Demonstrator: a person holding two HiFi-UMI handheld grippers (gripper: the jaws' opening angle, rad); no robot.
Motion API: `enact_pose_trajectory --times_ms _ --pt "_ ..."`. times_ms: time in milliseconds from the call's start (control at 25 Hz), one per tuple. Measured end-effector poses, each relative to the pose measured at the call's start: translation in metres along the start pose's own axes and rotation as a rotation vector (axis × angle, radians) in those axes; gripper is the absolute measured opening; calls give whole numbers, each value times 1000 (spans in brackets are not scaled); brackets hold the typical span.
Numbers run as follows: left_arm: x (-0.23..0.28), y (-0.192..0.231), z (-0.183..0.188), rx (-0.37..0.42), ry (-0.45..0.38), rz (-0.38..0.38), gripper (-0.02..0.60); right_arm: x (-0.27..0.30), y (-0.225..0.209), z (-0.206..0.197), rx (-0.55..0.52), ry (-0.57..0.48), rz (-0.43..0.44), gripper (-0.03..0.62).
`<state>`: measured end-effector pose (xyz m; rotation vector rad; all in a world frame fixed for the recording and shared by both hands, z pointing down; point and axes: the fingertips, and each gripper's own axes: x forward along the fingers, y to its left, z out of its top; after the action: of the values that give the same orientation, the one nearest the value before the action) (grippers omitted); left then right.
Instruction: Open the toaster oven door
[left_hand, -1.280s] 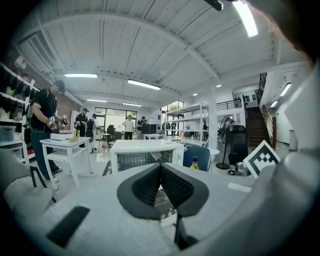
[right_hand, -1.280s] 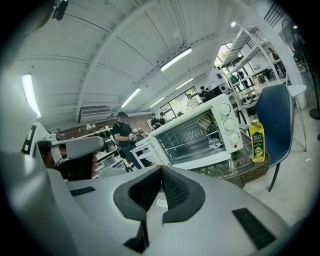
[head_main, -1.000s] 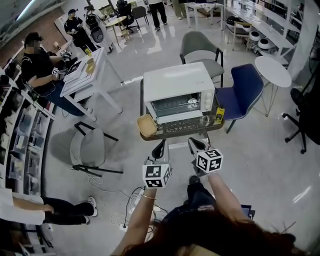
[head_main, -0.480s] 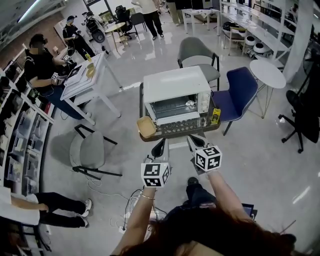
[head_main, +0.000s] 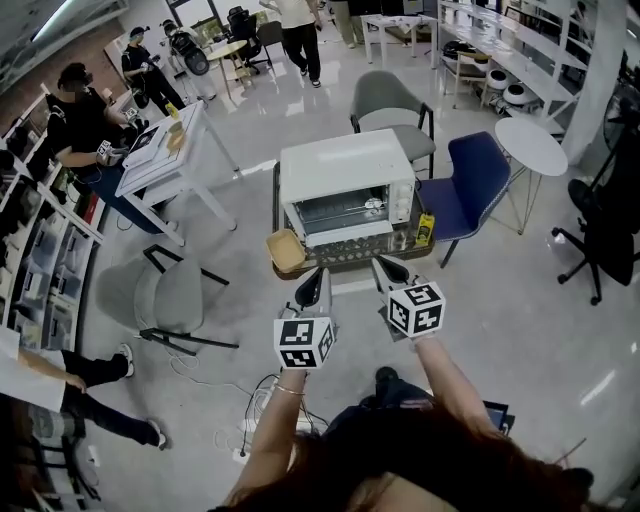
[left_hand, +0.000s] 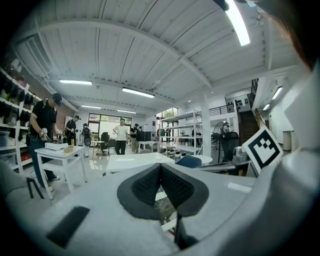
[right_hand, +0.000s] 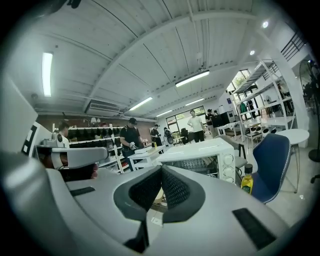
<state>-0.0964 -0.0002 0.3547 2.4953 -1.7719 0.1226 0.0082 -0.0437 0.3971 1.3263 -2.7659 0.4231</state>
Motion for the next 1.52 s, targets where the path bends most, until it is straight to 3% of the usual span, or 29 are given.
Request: enact_pose_trajectory --times_ms 520,1520 --pt "16 -22 23 -2 -25 22 15 -18 -13 44 -67 -43 25 0" --pt "16 -36 31 6 -56 25 15 -28 -17 52 -98 -59 21 0"
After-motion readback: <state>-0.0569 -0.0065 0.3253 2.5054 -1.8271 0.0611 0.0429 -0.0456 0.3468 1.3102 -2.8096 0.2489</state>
